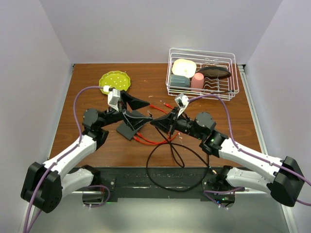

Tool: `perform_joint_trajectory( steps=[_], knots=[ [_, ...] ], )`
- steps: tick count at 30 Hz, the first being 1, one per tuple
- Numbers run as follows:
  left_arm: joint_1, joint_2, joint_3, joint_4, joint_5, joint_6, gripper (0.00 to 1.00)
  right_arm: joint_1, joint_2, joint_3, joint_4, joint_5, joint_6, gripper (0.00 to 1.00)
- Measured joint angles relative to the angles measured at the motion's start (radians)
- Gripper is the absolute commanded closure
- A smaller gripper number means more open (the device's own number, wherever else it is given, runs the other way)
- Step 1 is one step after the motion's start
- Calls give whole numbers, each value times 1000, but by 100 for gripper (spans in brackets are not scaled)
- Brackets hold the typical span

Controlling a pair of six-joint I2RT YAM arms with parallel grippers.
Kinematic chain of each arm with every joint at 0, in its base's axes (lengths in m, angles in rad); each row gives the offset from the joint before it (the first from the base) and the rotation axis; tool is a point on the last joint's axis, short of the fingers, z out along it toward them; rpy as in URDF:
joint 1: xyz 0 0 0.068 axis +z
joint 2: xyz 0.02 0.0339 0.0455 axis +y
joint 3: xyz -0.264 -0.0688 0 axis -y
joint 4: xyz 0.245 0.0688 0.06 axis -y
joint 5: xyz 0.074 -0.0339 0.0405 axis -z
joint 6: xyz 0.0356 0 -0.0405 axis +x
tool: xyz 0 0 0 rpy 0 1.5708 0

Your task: Insert the plug into the switch port

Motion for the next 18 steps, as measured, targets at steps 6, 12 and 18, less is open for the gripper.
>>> perform_joint_trajectory(
  steps=[6,12,18],
  knots=[
    [0,-100,31,-261,-181,83,1,-3,8,11,-53,55,-10,100],
    [0,-193,87,-533,-488,134,0,-4,60,32,-129,99,-23,100],
    [1,-224,130,-752,-790,153,0,-4,100,54,-256,182,-61,100]
  ],
)
